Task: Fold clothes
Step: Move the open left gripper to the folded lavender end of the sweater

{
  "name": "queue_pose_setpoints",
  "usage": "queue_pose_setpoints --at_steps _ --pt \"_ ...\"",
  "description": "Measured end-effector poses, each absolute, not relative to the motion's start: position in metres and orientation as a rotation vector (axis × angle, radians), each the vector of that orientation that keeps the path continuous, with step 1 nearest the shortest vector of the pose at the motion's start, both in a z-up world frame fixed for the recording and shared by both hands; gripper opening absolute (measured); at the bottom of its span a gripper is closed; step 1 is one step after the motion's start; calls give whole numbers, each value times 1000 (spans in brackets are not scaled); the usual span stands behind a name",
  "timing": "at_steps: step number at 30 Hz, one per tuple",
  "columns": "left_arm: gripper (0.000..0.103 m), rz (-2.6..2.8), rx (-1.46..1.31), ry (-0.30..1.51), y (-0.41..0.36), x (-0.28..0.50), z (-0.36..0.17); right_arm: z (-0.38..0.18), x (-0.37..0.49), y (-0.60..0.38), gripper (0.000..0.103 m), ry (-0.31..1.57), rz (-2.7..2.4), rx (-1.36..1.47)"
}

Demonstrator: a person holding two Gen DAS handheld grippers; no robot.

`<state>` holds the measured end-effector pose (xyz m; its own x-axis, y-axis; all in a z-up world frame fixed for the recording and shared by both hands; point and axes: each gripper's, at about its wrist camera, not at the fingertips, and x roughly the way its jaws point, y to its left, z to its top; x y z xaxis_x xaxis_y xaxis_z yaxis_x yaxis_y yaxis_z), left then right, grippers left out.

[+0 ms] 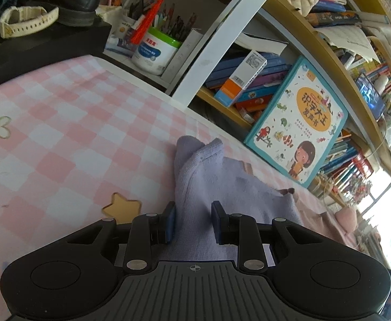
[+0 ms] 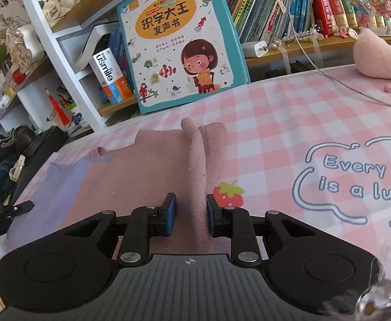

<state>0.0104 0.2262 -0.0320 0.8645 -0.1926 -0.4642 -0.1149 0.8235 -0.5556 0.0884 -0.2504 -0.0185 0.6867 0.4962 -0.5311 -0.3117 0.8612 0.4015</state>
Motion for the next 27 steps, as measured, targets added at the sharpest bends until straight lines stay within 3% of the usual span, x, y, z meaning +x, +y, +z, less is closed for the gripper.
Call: queue_pose_setpoints --at_steps 7,14,27 --pt "28 -18 -594 531 234 -10 -27 -15 83 -245 24 668 463 258" --pt "33 52 -574 560 230 -43 -10 -2 63 -241 44 589 539 24" --pt "34 145 -942 610 225 -92 -21 2 52 -266 45 580 739 -29"
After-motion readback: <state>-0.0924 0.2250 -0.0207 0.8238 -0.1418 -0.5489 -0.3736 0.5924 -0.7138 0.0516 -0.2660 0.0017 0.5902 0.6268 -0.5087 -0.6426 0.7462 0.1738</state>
